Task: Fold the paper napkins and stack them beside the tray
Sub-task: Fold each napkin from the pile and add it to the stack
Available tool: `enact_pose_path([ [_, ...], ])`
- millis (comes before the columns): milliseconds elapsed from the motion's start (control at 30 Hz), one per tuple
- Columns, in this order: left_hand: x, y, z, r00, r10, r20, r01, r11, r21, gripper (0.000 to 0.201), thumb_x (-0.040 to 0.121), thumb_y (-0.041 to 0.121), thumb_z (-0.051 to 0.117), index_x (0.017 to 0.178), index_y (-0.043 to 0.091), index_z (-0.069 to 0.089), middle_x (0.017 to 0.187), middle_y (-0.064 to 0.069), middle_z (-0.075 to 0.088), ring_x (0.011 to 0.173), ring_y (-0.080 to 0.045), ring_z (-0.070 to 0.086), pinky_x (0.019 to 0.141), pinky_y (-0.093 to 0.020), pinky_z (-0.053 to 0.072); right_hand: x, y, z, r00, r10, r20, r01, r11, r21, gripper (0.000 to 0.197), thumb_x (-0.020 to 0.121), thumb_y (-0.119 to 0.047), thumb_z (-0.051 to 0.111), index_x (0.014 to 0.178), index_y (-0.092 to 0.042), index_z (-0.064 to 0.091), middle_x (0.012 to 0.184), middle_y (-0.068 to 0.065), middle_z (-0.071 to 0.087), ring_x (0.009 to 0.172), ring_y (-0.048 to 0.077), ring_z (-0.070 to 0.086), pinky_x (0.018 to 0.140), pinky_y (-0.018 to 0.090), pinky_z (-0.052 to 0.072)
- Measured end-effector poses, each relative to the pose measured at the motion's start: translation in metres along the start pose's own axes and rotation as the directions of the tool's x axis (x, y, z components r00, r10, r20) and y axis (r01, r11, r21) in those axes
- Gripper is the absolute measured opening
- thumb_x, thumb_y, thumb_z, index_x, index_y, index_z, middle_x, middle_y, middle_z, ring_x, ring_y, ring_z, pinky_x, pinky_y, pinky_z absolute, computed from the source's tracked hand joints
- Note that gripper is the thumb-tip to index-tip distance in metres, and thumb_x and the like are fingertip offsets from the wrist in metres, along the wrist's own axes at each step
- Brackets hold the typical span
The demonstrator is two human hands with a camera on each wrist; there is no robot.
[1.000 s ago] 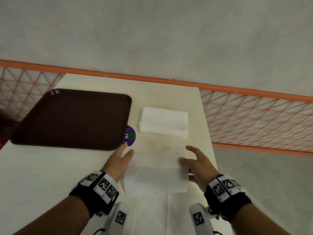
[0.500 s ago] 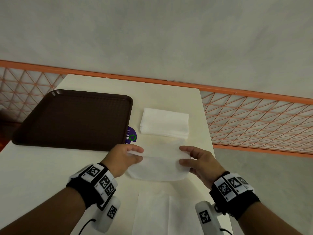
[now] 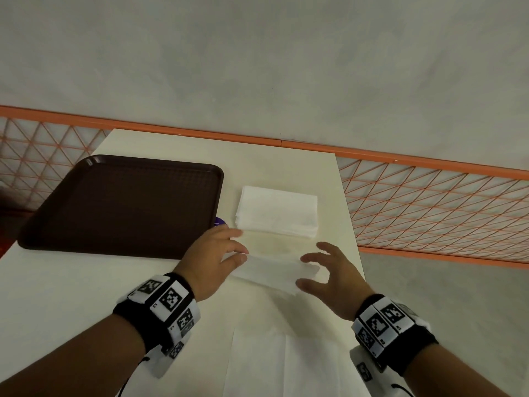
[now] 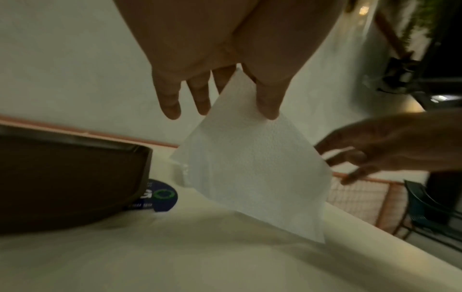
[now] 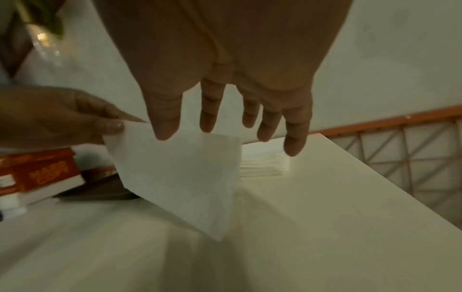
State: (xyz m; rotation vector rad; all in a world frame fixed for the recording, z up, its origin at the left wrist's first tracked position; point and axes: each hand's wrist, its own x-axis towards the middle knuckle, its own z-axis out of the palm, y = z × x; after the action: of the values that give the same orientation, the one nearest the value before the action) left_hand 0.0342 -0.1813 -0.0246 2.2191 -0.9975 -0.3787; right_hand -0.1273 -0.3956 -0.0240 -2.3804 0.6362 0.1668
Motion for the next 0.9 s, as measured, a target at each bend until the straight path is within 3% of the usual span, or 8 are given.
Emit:
enact_pose_path([
  [67, 0.0, 0.01, 0.002, 0.99, 0.121, 0.067, -0.123, 0.992, 0.021, 0.036, 0.089, 0.044, 0.054, 0.103, 0.018, 0.074, 0.115, 0.005, 0.067, 0.114, -0.008, 0.055, 0.106, -0.024, 0.036, 0.001, -0.009, 0.003, 0.995, -0.098, 0.033, 0.099, 0.994, -0.044, 0.046, 0.082, -0.044, 0.071, 0.126, -0.038, 0.056, 0.152, -0.012, 0.03, 0.137, 0.011, 0.033, 0.112, 0.028, 0.03],
  [167, 0.004, 0.023, 0.002, 0.979, 0.133, 0.156, -0.136, 0.991, 0.011, 0.026, 0.093, 0.033, 0.058, 0.107, 0.016, 0.072, 0.103, 0.006, 0.072, 0.097, -0.006, 0.063, 0.091, -0.026, 0.048, 0.008, -0.02, 0.01, 0.98, -0.197, 0.025, 0.198, 0.979, -0.038, 0.035, 0.09, -0.037, 0.065, 0.124, -0.03, 0.061, 0.135, -0.011, 0.055, 0.129, 0.009, 0.045, 0.106, 0.02, 0.031],
  [267, 0.01, 0.023, -0.007, 0.993, 0.055, 0.104, -0.043, 0.993, -0.113, 0.017, 0.093, 0.025, 0.06, 0.103, 0.018, 0.072, 0.096, 0.011, 0.071, 0.091, 0.002, 0.064, 0.085, -0.016, 0.049, 0.01, -0.02, 0.009, 0.988, -0.143, 0.05, 0.137, 0.985, 0.101, 0.01, 0.093, -0.031, 0.06, 0.096, -0.029, 0.069, 0.092, -0.012, 0.069, 0.089, 0.007, 0.062, 0.083, 0.024, 0.047],
  [333, 0.013, 0.015, -0.011, 0.997, -0.024, 0.074, 0.037, 0.983, -0.18, 0.014, 0.093, 0.023, 0.061, 0.101, 0.02, 0.071, 0.095, 0.014, 0.07, 0.09, 0.005, 0.063, 0.08, -0.007, 0.046, 0.01, -0.012, 0.003, 0.992, -0.111, 0.064, 0.097, 0.978, 0.182, 0.015, 0.093, -0.029, 0.061, 0.079, -0.032, 0.065, 0.076, -0.013, 0.066, 0.072, 0.001, 0.058, 0.071, 0.021, 0.048],
  [400, 0.016, 0.005, -0.011, 0.993, -0.097, 0.069, 0.11, 0.972, -0.207, 0.012, 0.092, 0.022, 0.061, 0.1, 0.02, 0.071, 0.094, 0.015, 0.069, 0.091, 0.005, 0.062, 0.076, -0.002, 0.042, 0.01, -0.005, -0.002, 0.994, -0.069, 0.084, 0.044, 0.962, 0.268, 0.02, 0.093, -0.026, 0.062, 0.074, -0.03, 0.066, 0.07, -0.014, 0.065, 0.065, -0.002, 0.057, 0.066, 0.017, 0.047],
  [533, 0.02, -0.013, 0.006, 0.974, -0.205, 0.098, 0.222, 0.952, -0.21, 0.01, 0.092, 0.021, 0.062, 0.097, 0.018, 0.07, 0.093, 0.012, 0.069, 0.089, 0.0, 0.062, 0.076, -0.006, 0.042, 0.016, 0.008, -0.001, 0.99, 0.075, 0.12, -0.124, 0.865, 0.486, 0.015, 0.092, -0.018, 0.063, 0.081, -0.013, 0.072, 0.075, 0.01, 0.069, 0.065, 0.017, 0.063, 0.066, 0.035, 0.057],
  [733, 0.034, -0.035, 0.044, 0.922, -0.355, 0.154, 0.368, 0.928, -0.061, 0.012, 0.091, 0.024, 0.062, 0.097, 0.018, 0.071, 0.097, 0.004, 0.07, 0.095, -0.013, 0.063, 0.087, -0.026, 0.049, 0.044, 0.022, 0.021, 0.955, 0.253, 0.156, -0.281, 0.938, 0.201, 0.021, 0.088, -0.026, 0.062, 0.074, -0.011, 0.066, 0.064, 0.007, 0.064, 0.052, 0.017, 0.057, 0.051, 0.024, 0.049],
  [900, 0.048, -0.039, 0.058, 0.907, -0.398, 0.138, 0.366, 0.907, 0.209, 0.022, 0.095, 0.03, 0.055, 0.111, 0.019, 0.064, 0.111, -0.001, 0.066, 0.102, -0.02, 0.06, 0.088, -0.031, 0.048, 0.064, 0.023, 0.037, 0.944, 0.324, 0.06, -0.318, 0.944, -0.088, 0.018, 0.087, -0.031, 0.057, 0.091, -0.017, 0.065, 0.089, 0.004, 0.065, 0.084, 0.025, 0.062, 0.067, 0.026, 0.047],
])
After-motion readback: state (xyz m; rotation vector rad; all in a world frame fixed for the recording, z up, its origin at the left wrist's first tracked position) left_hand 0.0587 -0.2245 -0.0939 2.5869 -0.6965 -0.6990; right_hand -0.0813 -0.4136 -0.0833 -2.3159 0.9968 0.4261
